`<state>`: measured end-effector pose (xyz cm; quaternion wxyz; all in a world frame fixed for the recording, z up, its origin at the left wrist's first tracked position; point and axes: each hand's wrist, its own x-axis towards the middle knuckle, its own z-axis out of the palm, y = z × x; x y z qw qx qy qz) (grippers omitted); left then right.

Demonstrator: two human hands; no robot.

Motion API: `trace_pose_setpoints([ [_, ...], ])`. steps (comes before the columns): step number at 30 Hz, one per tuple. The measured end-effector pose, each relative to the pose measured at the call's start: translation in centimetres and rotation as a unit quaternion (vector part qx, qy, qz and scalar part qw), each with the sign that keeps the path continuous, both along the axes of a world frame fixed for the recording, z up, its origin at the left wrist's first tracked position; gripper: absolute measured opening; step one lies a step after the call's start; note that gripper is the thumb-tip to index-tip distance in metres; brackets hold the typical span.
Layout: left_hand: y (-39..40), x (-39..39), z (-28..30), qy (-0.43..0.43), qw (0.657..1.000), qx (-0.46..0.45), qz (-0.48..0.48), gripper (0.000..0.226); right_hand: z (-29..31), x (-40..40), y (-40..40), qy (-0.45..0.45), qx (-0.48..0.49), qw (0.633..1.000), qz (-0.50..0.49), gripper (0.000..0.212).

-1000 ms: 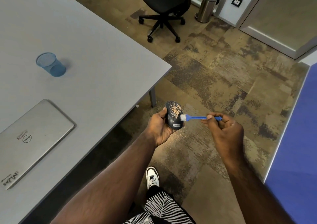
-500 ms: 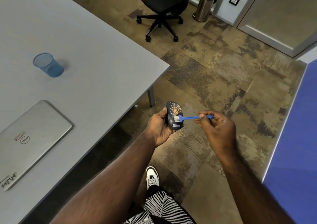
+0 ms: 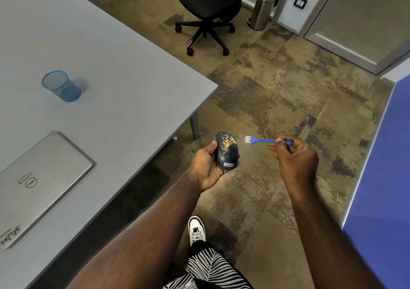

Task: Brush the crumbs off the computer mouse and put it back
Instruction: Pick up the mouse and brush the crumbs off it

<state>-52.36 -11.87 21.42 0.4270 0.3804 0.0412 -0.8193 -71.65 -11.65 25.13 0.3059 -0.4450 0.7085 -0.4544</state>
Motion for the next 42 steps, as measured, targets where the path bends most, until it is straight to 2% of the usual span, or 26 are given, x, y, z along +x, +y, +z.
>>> trace_pose_setpoints([
  [2,0.0,0.0,0.0,-0.002,1.000,-0.002,0.000,0.043,0.0,0.3,0.1,-0.017,-0.001,0.999,0.029,0.004],
  [4,0.0,0.0,0.0,-0.005,1.000,-0.002,-0.001,0.045,-0.1,0.8,0.4,0.019,0.009,0.997,0.068,0.006],
  [7,0.2,0.1,0.1,-0.006,1.000,0.003,-0.005,0.043,-0.4,0.0,-0.2,0.068,0.023,0.997,0.032,0.008],
  [10,0.2,0.2,0.2,-0.004,1.000,0.006,-0.005,0.042,-0.3,-0.3,-0.7,-0.007,0.011,1.000,0.018,0.006],
  [13,0.3,0.2,0.3,-0.003,1.000,0.004,-0.009,0.043,-0.2,0.7,-0.4,0.008,0.022,0.998,0.065,0.004],
  [16,0.5,0.2,0.5,-0.007,1.000,0.006,-0.016,0.041,-0.1,0.2,-0.9,0.048,0.030,0.998,0.028,0.011],
  [18,0.5,0.2,0.6,-0.014,1.000,0.007,-0.020,0.040,0.2,-0.1,-1.2,0.000,0.019,1.000,0.014,0.002],
  [20,0.6,0.1,0.6,-0.016,1.000,0.004,-0.021,0.041,0.2,0.3,-1.1,-0.019,0.012,0.999,0.043,0.009],
  [22,0.7,0.1,0.7,-0.016,1.000,0.000,-0.027,0.042,0.2,0.8,-0.9,0.017,0.024,0.997,0.070,0.007],
  [24,0.8,0.0,0.8,-0.015,0.999,0.001,-0.029,0.041,0.1,0.6,-1.1,0.055,0.026,0.997,0.057,0.006],
  [26,0.8,-0.1,0.9,-0.014,0.999,0.005,-0.030,0.040,0.2,0.1,-1.5,0.037,0.020,0.999,0.026,0.006],
  [29,0.9,-0.2,1.0,-0.020,0.999,0.001,-0.030,0.040,0.2,0.4,-1.4,0.004,0.015,0.999,0.046,0.004],
  [31,0.8,-0.2,1.0,-0.023,0.999,-0.001,-0.034,0.040,-0.2,0.6,-1.1,0.048,0.021,0.996,0.075,0.005],
  [33,0.9,-0.3,1.1,-0.021,0.999,0.000,-0.035,0.039,-0.2,0.4,-1.3,0.105,0.026,0.992,0.058,0.009],
  [37,0.8,-0.5,1.0,-0.025,0.999,-0.003,-0.039,0.040,0.0,0.5,-1.7,0.026,0.021,0.998,0.056,0.015],
  [41,0.8,-0.5,1.0,-0.029,0.999,-0.001,-0.044,0.040,-0.1,0.4,-2.0,0.104,0.034,0.992,0.064,0.012],
  [42,0.8,-0.5,1.0,-0.027,0.999,0.001,-0.046,0.039,-0.1,0.1,-2.3,0.096,0.032,0.993,0.052,0.008],
])
